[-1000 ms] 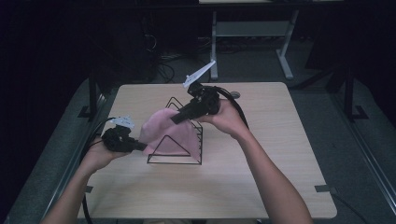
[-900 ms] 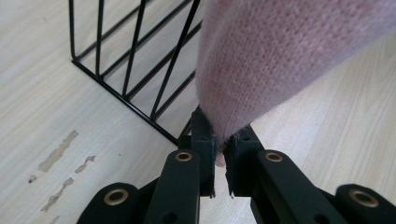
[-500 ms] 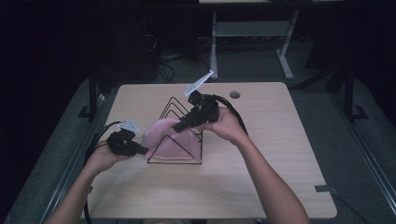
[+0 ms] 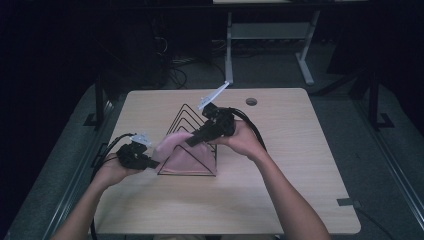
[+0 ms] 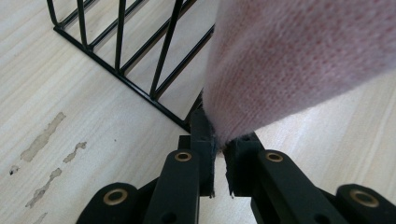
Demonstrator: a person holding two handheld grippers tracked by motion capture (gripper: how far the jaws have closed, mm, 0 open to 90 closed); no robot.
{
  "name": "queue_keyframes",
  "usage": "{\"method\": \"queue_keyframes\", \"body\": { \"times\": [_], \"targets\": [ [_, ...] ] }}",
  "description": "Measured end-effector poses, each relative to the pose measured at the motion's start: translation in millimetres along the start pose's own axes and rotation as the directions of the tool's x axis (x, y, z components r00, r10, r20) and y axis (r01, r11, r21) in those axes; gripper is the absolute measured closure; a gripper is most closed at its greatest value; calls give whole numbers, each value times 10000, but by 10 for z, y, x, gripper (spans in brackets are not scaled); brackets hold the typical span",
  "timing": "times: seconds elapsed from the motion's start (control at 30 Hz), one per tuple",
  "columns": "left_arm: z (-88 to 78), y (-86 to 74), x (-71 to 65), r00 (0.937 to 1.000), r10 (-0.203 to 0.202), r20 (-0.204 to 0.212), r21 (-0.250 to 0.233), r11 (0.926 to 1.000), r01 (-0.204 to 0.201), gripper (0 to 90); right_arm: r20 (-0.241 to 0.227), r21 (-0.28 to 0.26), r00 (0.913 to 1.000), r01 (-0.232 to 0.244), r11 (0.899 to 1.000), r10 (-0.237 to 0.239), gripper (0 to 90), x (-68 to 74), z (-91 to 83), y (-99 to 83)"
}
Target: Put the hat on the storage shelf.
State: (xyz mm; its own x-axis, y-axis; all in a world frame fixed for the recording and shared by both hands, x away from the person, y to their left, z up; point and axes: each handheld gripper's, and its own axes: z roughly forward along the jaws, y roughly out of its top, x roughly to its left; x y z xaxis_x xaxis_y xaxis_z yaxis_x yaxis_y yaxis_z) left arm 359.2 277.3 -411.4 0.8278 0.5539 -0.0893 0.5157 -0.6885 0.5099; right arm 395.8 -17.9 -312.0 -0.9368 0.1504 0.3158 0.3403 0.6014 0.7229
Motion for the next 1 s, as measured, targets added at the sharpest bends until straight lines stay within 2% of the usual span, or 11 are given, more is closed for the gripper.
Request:
{"method": "queue_keyframes", "body": {
  "times": [0.23, 0.63, 0.77, 1.0],
  "targets": [
    [43, -12, 14, 10000, -2, -50, 125, 9999, 3, 834, -4, 163, 10000, 4, 9999, -4, 728, -2, 37, -35],
    [114, -19, 36, 9999, -124, -9, 275, 9995, 124, 837, -33, 33, 10000, -84, 10000, 84, 732, 6, 64, -88],
    [122, -15, 44, 9999, -102, 2, 355, 9993, 102, 835, 29, 32, 10000, 14, 10000, -14, 730, 14, 66, -88],
    [109, -11, 31, 9998, -192, -12, 277, 9994, 192, 799, 45, -108, 9999, 115, 9999, -114, 686, 2, 58, -109]
  ]
}}
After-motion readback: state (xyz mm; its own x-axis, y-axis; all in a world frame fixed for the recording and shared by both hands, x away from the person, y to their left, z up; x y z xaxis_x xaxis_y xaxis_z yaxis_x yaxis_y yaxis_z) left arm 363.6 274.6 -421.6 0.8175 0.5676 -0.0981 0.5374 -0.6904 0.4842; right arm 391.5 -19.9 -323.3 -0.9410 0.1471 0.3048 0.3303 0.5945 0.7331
